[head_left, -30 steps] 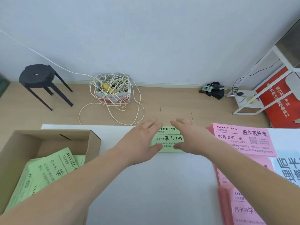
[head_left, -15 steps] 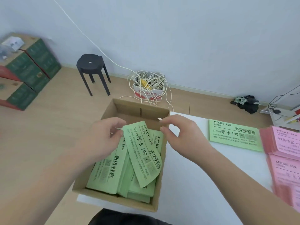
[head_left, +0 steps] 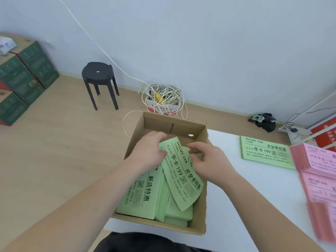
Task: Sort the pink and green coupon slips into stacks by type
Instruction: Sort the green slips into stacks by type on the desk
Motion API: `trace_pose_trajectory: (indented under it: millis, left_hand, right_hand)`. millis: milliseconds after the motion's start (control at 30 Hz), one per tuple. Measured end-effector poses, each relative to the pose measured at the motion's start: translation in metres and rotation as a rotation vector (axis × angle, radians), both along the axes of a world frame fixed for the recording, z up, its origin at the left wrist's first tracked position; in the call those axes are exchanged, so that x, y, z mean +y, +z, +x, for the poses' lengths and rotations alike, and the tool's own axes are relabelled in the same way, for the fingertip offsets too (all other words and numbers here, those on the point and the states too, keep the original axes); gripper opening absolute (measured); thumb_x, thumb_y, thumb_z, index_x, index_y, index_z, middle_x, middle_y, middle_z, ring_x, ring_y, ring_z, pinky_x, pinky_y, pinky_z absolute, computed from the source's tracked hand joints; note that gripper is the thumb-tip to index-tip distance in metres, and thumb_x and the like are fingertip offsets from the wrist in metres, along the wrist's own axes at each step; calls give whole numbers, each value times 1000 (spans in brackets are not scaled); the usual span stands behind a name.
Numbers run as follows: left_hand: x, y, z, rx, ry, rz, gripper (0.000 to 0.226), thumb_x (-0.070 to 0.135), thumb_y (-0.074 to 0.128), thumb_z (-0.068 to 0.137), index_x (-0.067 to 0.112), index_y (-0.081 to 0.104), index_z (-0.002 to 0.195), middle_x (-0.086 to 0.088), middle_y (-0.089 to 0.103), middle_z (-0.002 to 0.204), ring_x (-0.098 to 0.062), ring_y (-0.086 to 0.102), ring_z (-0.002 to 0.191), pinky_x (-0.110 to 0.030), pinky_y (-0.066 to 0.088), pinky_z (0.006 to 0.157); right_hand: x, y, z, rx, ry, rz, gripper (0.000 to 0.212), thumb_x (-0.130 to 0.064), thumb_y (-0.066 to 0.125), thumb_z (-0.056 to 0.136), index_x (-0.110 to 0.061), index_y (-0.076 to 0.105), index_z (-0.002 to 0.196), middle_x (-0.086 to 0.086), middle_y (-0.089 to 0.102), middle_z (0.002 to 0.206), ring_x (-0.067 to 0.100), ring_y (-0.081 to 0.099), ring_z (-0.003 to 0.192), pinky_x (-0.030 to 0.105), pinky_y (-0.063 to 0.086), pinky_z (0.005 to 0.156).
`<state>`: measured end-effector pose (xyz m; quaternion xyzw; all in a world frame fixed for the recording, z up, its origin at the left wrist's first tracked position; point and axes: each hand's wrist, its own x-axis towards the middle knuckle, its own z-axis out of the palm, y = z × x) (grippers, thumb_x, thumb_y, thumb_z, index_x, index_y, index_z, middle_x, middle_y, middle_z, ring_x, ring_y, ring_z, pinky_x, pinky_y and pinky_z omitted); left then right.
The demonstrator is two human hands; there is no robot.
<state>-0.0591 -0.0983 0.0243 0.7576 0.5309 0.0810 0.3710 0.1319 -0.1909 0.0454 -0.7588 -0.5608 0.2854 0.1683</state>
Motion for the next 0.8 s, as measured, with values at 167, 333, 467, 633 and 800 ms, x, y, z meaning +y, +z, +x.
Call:
trace_pose_trajectory:
  millis: [167, 333, 467, 633, 800]
  left_hand:
    - [10, 6, -8, -16, -113, -64, 19, 27, 58, 101, 40, 71, 107, 22, 66, 113, 0, 64, 98, -23, 49, 74]
    - [21, 31, -14, -60, -201, -163, 18, 29, 56, 103, 39, 69, 94, 20, 75, 95, -4, 72, 80, -36, 61, 76]
    - [24, 50, -14, -270, -182, -332, 19, 15, 70, 96, 29, 69, 109, 11, 78, 97, -12, 76, 86, -38, 61, 79]
    - [20, 53, -2, -348, -137, -253, 30, 21, 76, 91, 32, 67, 117, 9, 78, 98, -16, 75, 92, -38, 60, 83]
    - [33, 44, -29, -330, 46, -67, 31, 7, 61, 97, 31, 66, 117, 8, 72, 101, -11, 71, 92, -42, 61, 88]
  right_hand:
    - [0, 6, -1, 55, -30, -28, 39, -17, 56, 94, -39, 67, 124, -21, 67, 112, 1, 62, 108, 29, 49, 102]
    - [-12, 5, 1, 70, -20, 120, 45, -19, 62, 95, -31, 59, 138, -15, 59, 139, 4, 50, 133, 33, 41, 114]
    - [-16, 12, 2, 78, -6, 188, 55, -29, 68, 94, -35, 51, 145, -19, 58, 136, 3, 49, 132, 31, 41, 111]
    - [-2, 21, 6, 116, -118, 114, 14, -19, 66, 94, -33, 68, 97, -8, 69, 82, 16, 64, 87, 40, 53, 93]
    - [7, 19, 10, -263, -44, 122, 13, -12, 61, 92, -22, 69, 94, -3, 71, 79, 24, 61, 83, 33, 21, 122]
